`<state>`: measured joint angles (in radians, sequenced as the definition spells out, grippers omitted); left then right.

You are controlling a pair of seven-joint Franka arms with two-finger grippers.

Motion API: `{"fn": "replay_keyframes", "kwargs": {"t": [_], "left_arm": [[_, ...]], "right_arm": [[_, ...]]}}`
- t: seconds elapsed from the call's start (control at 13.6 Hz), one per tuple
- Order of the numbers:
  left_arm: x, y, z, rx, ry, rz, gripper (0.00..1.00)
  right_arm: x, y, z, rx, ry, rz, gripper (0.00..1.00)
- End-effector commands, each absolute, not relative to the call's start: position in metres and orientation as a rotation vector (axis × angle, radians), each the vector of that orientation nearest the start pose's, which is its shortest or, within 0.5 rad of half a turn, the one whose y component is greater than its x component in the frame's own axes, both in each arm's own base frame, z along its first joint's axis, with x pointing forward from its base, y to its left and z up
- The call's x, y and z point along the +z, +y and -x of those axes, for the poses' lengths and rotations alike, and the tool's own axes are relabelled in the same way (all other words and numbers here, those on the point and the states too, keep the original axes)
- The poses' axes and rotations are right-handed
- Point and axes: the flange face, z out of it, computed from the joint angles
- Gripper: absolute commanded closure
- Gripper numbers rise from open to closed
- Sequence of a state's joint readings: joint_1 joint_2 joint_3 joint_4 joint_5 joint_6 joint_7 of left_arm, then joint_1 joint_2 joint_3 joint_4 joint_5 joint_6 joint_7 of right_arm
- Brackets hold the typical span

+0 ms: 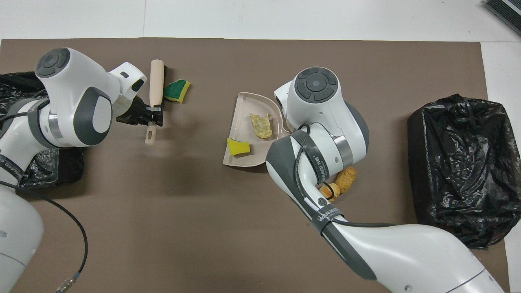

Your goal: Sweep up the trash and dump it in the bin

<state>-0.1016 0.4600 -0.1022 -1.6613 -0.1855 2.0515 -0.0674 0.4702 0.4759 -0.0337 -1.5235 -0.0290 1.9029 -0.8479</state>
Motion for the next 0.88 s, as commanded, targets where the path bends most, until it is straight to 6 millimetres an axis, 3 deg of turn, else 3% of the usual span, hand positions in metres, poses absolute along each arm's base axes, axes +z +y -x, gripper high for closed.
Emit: {"fn": "replay_keyframes", "kwargs": {"t": [0.0,0.44,0.66,0.81], "left_arm": [[0.344,-0.173,-0.63,0.2,0.277,3.304,1.0],[0.344,-0.261,-0.564,0.356,0.526,3.234,1.0],[0.359,-0.309,-0.533,0.421,0.562,3.274,1.0],[0.364,-0.307,-0.533,0.42,0.541,3.276,1.0]], "right_arm": [[0.377,0.29,-0.613,0.128,-1.865,2.547,1.0],[0.374,0.289,-0.61,0.138,-1.864,2.545,1.0],[0.373,0.289,-0.611,0.138,-1.864,2.545,1.0],[0.373,0.289,-0.611,0.138,-1.864,2.545,1.0]]}}
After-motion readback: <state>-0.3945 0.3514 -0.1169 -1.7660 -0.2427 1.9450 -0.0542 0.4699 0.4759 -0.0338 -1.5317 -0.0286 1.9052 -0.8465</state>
